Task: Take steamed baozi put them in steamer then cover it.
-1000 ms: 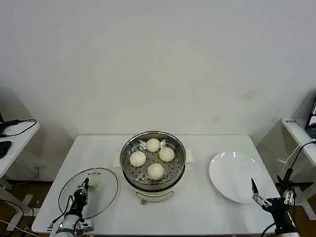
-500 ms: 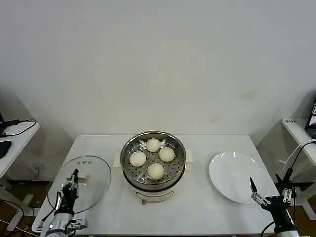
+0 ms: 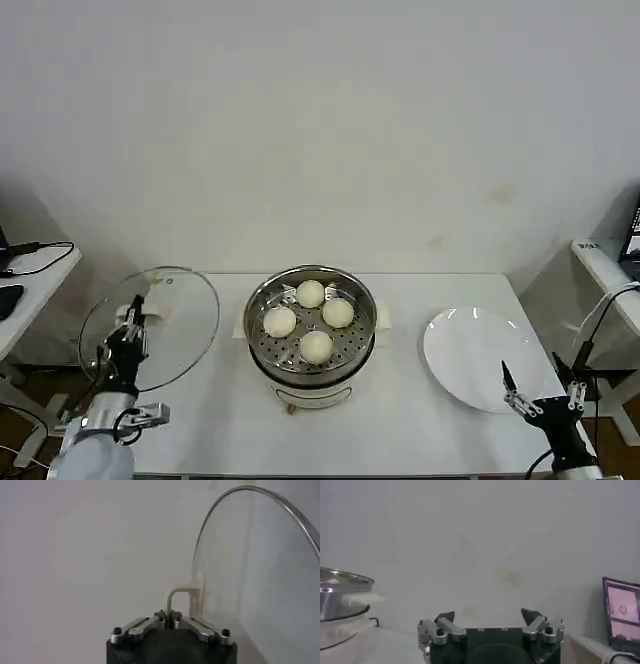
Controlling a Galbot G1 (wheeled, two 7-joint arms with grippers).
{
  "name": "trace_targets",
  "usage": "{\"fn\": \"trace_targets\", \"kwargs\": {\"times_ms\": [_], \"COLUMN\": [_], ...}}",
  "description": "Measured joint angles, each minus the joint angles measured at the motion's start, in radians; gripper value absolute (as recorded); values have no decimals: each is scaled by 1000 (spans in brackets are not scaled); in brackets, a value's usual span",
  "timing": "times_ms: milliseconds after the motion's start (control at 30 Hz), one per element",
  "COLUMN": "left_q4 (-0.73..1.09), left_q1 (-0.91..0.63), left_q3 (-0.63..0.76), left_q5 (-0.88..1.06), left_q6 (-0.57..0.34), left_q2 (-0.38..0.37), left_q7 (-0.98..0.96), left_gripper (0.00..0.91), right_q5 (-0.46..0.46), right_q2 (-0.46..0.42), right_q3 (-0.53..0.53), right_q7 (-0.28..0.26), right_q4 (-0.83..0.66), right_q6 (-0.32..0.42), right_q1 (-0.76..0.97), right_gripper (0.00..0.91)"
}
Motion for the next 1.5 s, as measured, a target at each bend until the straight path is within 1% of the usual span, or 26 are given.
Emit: {"fn": "trace_targets", "kwargs": {"times_ms": [200, 467, 667, 833, 1233, 1500], "left_q4": [-58, -71, -61, -44, -3, 24], "left_q1": [-70, -210, -287, -337, -431, -449], "left_q3": [112, 289, 391, 448, 555, 609], "left_q5": [1, 38, 93, 139, 249, 305], "left_q6": [71, 176, 226, 252, 296, 310], "left_q2": [43, 41, 6, -25, -116, -194], "left_q7": [61, 148, 211, 252, 341, 375], "left_gripper": [0, 0, 0, 0, 0, 0], "right_q5": [-14, -41, -55, -65, -79, -83], "right_q2": [9, 31, 39, 43, 50, 51], "right_q3": [-3, -13, -25, -37, -50, -56], "right_q7": [3, 12, 13, 14, 14, 12], "right_q4": [7, 5, -2, -6, -15, -24], "right_q6": [-1, -1, -5, -8, -6, -4], "right_q1": [-6, -6, 3, 9, 15, 19], "right_gripper": [907, 907, 907, 907, 907, 907]}}
